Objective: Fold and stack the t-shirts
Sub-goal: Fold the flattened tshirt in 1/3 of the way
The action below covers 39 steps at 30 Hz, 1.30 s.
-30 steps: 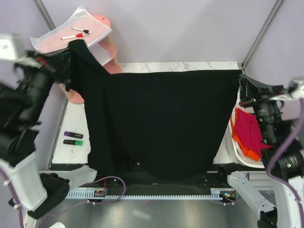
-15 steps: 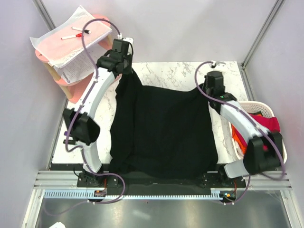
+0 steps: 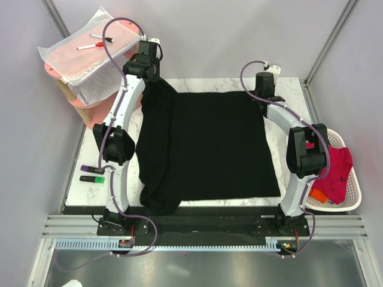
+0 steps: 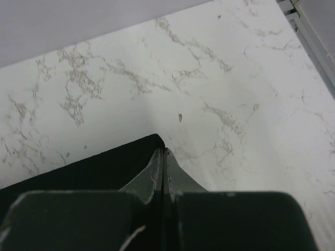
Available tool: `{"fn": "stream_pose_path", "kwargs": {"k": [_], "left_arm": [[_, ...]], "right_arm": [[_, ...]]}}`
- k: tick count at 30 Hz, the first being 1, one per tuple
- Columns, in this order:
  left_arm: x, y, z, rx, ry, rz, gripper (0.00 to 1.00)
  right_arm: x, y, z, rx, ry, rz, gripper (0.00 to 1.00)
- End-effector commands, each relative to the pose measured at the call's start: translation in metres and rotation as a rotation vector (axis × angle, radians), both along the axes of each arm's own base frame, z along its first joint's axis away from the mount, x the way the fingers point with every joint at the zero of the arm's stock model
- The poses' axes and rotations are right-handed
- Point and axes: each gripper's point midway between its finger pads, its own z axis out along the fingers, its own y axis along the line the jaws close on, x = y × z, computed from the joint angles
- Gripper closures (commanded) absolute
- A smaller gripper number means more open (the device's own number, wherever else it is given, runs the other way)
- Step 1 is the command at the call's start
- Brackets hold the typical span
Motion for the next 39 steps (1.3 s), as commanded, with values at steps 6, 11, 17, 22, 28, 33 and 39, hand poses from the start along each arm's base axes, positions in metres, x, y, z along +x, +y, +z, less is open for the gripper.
{"fn": "stream_pose_path", "kwargs": {"k": [6, 11, 17, 22, 28, 33, 39], "left_arm": [[-0.033, -0.006, -0.005, -0.055, 0.054, -0.018, 0.98], [-0.063, -0.018, -0.045, -0.074, 0.128, -0.008, 0.98], [-0.102, -0.009, -0.096, -0.061, 0.219, 0.027, 0.98], [-0.117, -0.002, -0.119, -0.031, 0.260, 0.050, 0.98], [-0.130, 0.005, -0.139, -0.017, 0.303, 0.078, 0.98], [-0.139, 0.008, -0.154, -0.013, 0.335, 0.091, 0.98], [-0.152, 0.011, -0.161, -0.014, 0.355, 0.107, 0.98]], "right_arm": [[-0.001, -0.005, 0.022, 0.055, -0.064, 0.012, 1.00], [-0.022, -0.004, -0.013, 0.065, 0.040, 0.019, 1.00], [-0.036, -0.002, -0.044, 0.071, 0.136, 0.023, 1.00], [-0.042, -0.004, -0.063, 0.066, 0.200, 0.008, 1.00], [-0.049, -0.004, -0.077, 0.066, 0.254, -0.002, 0.98], [-0.061, -0.010, -0.098, 0.064, 0.304, -0.045, 0.97], [-0.061, -0.026, -0.089, 0.002, 0.259, -0.124, 0.97]]}}
